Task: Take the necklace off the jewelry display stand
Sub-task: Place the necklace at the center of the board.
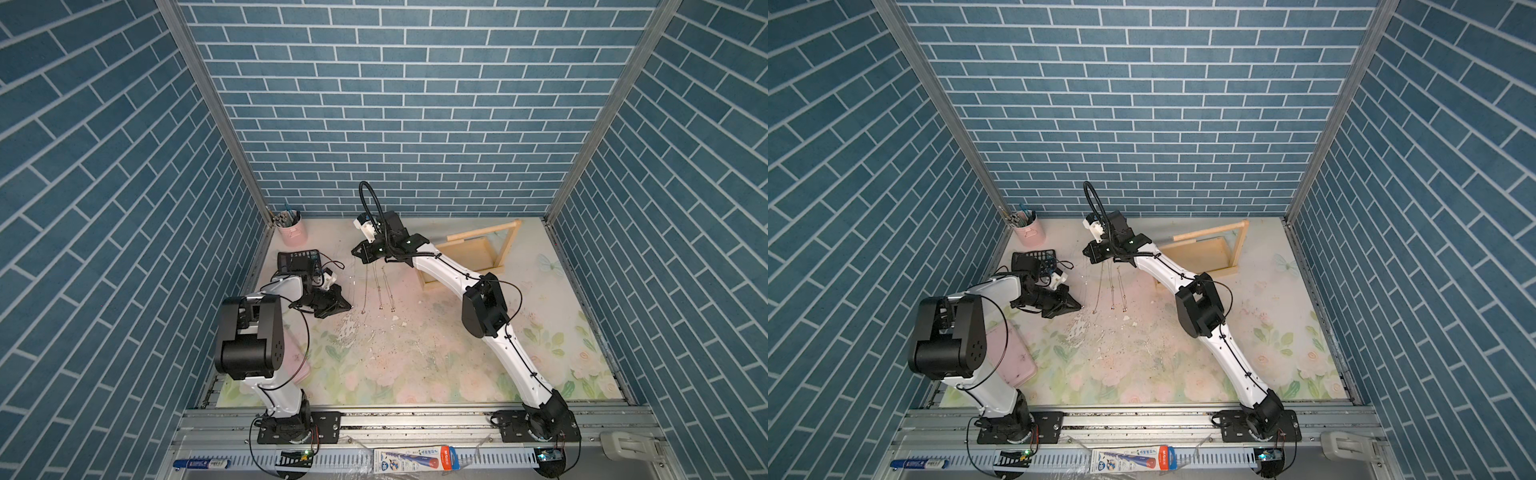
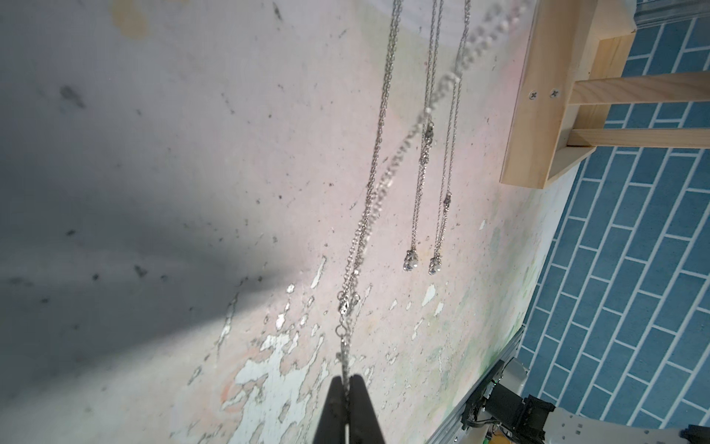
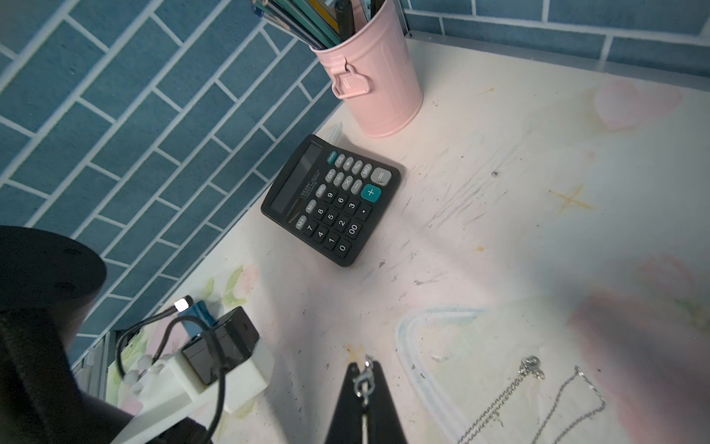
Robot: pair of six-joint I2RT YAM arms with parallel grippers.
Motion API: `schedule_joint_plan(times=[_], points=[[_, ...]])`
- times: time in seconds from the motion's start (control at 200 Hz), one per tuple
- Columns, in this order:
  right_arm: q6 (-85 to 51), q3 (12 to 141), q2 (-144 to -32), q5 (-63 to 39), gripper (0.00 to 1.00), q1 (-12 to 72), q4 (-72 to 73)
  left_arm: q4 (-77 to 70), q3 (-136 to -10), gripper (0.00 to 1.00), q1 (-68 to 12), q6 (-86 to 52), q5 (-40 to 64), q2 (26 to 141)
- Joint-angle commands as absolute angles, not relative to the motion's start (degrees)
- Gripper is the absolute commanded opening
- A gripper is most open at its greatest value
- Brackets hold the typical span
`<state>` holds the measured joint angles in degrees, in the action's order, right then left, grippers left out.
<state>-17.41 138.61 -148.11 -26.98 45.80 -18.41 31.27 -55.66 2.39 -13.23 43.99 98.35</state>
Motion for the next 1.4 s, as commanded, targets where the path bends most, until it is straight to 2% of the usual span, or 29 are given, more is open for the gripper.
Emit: schedule_joint_plan(times=[0.0,0.565,0.88,1.395], points=[[-19.0,141.7,-150.6,-27.5,0.0,46.2,-15.9,32.3,-57.3,0.0,2.7,-12.0,43.1,100.3],[-20.7,146.1,-156.9,-26.1,0.0,46.2,-11.4,30.6,-57.0,0.0,3.3,-14.2,42.1,104.6],[-20.5,145.9,-157.5,-25.8,0.0,46.2,-11.4,26.1,-55.8,0.0,3.3,-17.5,47.5,106.2],[-20.5,144.1,-157.0,-25.3,0.0,46.1,-11.5,29.5,-56.6,0.0,3.3,-14.9,47.0,107.9]])
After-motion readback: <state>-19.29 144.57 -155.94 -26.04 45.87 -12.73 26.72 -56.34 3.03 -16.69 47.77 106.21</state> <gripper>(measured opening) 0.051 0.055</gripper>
